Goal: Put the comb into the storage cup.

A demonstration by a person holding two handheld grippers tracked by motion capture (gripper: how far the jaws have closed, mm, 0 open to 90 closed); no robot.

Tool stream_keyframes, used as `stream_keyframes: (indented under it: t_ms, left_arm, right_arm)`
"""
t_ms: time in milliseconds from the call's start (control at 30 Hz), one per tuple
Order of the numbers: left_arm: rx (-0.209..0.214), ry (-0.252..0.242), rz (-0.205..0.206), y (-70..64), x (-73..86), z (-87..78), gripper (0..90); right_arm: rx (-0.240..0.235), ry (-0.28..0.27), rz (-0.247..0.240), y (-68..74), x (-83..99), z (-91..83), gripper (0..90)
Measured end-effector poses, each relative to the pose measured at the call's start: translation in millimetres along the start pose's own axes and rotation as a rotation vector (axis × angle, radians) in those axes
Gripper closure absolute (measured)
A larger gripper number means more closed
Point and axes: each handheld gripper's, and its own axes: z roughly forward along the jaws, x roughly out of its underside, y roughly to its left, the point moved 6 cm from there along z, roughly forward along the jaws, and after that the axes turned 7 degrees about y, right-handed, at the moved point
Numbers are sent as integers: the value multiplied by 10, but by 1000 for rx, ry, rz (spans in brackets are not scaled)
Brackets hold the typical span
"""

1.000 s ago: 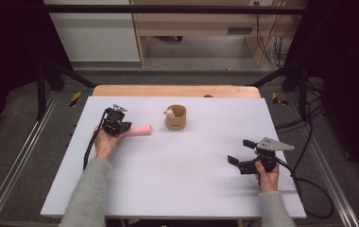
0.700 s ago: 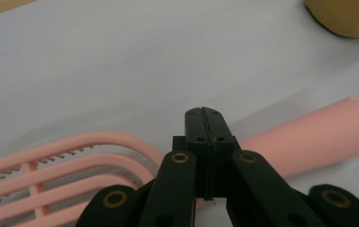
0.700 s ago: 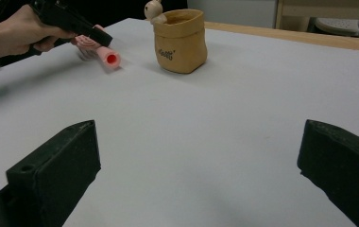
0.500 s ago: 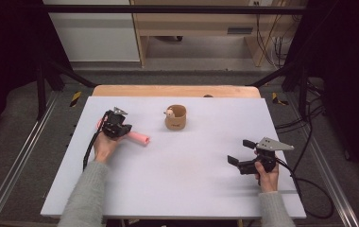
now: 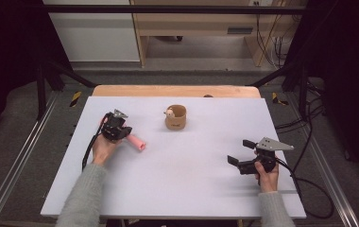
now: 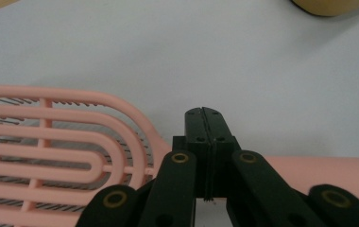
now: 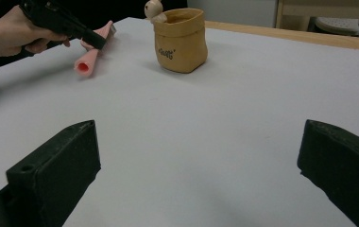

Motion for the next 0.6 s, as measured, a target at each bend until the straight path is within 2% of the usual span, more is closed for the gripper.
stream_keyframes:
  t_ms: [600]
  left_arm:
    - [17, -3, 30, -63, 107, -74, 900]
  right_arm:
    - [-1, 2, -1, 7, 0, 10, 4]
